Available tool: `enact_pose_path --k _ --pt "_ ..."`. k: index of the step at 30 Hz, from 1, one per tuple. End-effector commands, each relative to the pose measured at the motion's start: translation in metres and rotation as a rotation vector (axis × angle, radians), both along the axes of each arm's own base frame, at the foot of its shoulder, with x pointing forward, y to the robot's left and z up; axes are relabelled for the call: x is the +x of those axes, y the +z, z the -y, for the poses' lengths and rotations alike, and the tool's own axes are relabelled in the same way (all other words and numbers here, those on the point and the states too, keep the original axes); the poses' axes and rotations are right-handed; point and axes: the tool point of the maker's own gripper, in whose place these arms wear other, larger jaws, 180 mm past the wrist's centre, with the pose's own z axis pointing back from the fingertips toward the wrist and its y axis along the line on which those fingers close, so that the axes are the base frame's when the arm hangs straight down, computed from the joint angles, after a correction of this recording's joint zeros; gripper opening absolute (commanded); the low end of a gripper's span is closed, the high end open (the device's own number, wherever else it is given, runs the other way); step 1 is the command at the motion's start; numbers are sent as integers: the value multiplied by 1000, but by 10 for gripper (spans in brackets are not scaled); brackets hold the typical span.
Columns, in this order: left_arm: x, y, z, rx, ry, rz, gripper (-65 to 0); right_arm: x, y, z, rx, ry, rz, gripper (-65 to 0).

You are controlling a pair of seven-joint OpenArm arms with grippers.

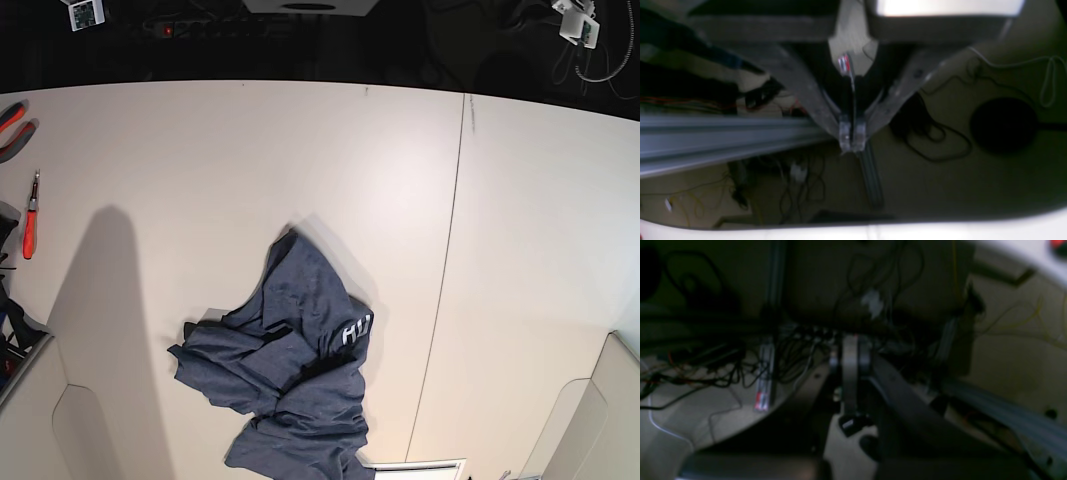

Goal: Layout the t-shirt on the table in an organized manner, then fold the t-shirt properly
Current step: 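Lower both grippers toward the crumpled blue t-shirt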

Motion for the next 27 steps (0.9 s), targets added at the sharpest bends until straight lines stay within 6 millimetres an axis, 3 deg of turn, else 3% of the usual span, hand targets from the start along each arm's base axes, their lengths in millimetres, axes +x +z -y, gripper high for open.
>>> enact_pose_path --k 1,6,11,15,22,25,27 --pt "9 16 0 -8 -9 51 -650 8 14 -3 5 19 45 -650" --pt "47 62 9 -6 -40 212 -650 47 52 -23 36 62 195 -650" --pt "88 95 22 -31 -63 376 -650 96 80 -39 77 110 362 -650" --pt "120 104 23 11 -78 468 -650 136 94 -49 159 101 470 -650" --pt "167 107 26 49 -57 525 -650 205 116 -45 137 94 588 -650" --pt "179 109 30 54 -64 551 -650 226 119 -45 147 74 630 -455" --pt "185 107 36 76 -94 557 -628 237 115 -44 157 50 642 -386"
